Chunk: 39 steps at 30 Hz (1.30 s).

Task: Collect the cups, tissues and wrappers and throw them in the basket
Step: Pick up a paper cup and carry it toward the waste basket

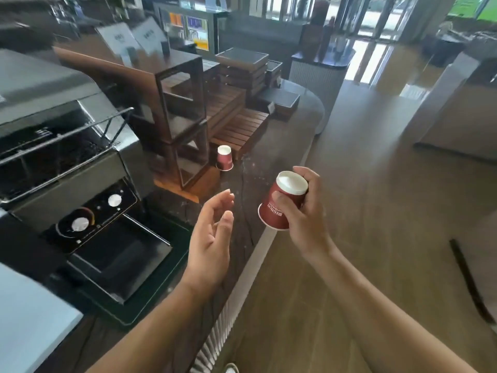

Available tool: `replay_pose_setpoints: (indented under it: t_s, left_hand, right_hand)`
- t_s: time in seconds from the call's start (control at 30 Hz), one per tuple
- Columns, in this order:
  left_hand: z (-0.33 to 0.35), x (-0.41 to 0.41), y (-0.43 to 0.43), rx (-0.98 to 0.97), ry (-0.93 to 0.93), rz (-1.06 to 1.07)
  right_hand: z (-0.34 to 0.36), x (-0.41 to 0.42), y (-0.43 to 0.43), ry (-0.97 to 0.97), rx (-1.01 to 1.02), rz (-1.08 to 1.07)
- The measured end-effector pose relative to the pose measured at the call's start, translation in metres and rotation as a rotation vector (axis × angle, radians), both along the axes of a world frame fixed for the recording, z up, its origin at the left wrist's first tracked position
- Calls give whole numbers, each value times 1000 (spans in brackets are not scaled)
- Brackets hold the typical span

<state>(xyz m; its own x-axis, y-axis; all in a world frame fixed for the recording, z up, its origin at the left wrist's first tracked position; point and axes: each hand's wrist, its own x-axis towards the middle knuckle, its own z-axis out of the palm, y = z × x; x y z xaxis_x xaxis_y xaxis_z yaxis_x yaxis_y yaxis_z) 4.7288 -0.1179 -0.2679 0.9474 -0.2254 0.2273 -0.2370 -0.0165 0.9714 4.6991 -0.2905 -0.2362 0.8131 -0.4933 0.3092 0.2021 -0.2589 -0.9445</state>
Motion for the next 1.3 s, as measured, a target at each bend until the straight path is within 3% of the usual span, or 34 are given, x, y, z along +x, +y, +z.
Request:
replay_pose_setpoints:
  t_s: [0.27,0.73,1.03,1.3]
  left_hand:
    - [-9,78,-39,16,69,73]
    - [-30,219,-153,11,136,498]
    - [-39,268,-194,25,171,663]
    - [-40,273,-200,58,188,787]
  right_hand:
    - [-11,132,-41,8,-61,45]
    - [-52,372,-135,185,-83,360]
    - [-95,461,-143,337,-243,573]
    - [-130,484,-136,393,-473,706]
